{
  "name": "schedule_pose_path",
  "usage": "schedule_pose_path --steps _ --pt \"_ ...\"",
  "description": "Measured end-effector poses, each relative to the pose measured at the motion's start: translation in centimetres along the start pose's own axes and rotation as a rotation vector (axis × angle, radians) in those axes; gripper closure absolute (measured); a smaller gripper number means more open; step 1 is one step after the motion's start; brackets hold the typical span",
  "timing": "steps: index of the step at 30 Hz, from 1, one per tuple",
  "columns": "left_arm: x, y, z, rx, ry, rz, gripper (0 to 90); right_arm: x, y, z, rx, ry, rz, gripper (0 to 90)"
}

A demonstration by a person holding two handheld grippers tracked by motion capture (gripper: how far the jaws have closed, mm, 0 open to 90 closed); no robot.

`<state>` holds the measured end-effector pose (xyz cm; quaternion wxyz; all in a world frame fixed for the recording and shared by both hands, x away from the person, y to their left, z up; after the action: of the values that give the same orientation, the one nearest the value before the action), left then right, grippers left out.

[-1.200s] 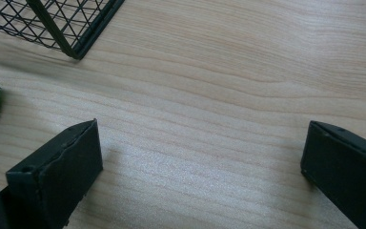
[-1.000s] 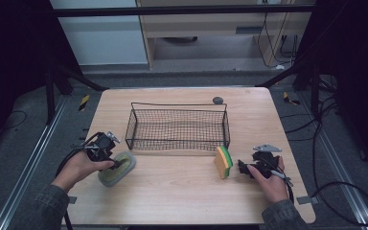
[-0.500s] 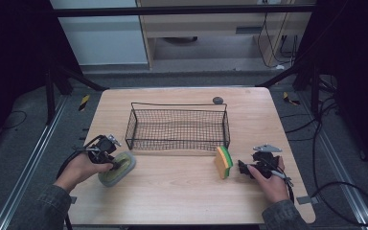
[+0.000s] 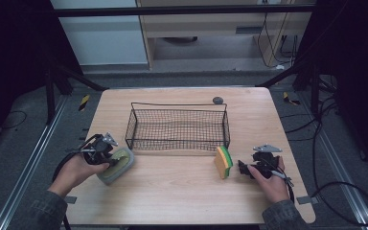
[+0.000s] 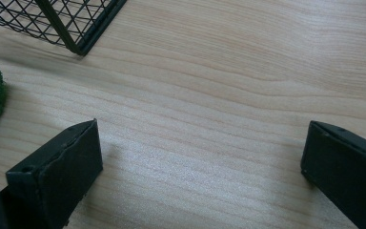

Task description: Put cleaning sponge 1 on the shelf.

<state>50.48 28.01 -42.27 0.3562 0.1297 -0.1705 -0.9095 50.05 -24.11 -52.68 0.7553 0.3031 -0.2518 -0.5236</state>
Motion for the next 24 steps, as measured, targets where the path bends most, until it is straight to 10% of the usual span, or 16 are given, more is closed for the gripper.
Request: schedule_pose_path --steps 24 --pt "-0.8 5.9 4.3 0.110 0.120 -0.174 70.7 0.3 -0.1 0.1 0.001 0.026 0.031 0.4"
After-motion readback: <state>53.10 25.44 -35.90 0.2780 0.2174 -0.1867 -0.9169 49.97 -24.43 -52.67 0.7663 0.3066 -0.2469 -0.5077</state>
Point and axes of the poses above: each handheld gripper's, and its own axes: z roughly backward along the jaws, y roughly out of its top, x roughly to its right, the point moved 2 cm from there along -z, roughly forward along the jaws, and after that the axes turned 5 degrees about z, right-handed, at the moved point
